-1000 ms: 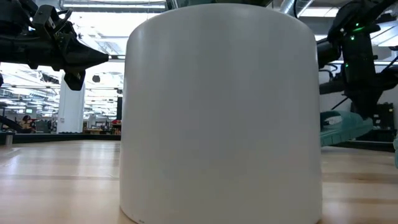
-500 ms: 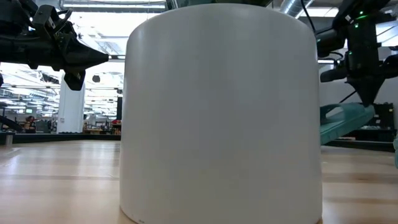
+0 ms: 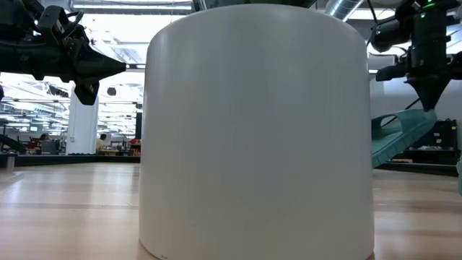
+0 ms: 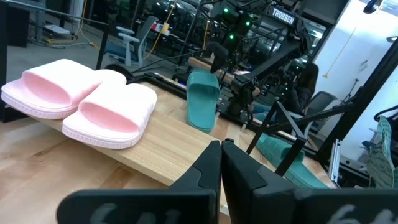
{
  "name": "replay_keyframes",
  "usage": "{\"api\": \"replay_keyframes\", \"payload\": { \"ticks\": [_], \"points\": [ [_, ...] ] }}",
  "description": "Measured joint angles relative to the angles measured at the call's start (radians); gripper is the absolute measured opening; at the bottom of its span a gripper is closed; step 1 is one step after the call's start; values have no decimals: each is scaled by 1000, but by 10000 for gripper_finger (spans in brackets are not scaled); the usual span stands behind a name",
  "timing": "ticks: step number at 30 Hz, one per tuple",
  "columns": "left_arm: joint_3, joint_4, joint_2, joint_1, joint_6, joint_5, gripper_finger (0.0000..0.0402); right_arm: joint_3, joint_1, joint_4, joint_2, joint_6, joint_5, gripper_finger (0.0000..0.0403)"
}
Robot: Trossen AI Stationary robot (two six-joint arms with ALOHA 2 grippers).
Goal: Pick and place slides into the shelf
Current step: Put the top green slipper on the shelf
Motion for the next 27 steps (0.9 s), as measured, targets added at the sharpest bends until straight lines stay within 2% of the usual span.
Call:
{"api": "replay_keyframes", "payload": {
  "ticks": [8,22,27],
  "points": [
    [0,0,0,0,0,0,0,1,-41,-7,-47,-22,-22,0],
    [0,0,0,0,0,0,0,2,-24,-14,-104,-13,-80,0],
    [0,0,0,0,0,0,0,43,-18,-18,-117,-7,-95,0]
  ]
}}
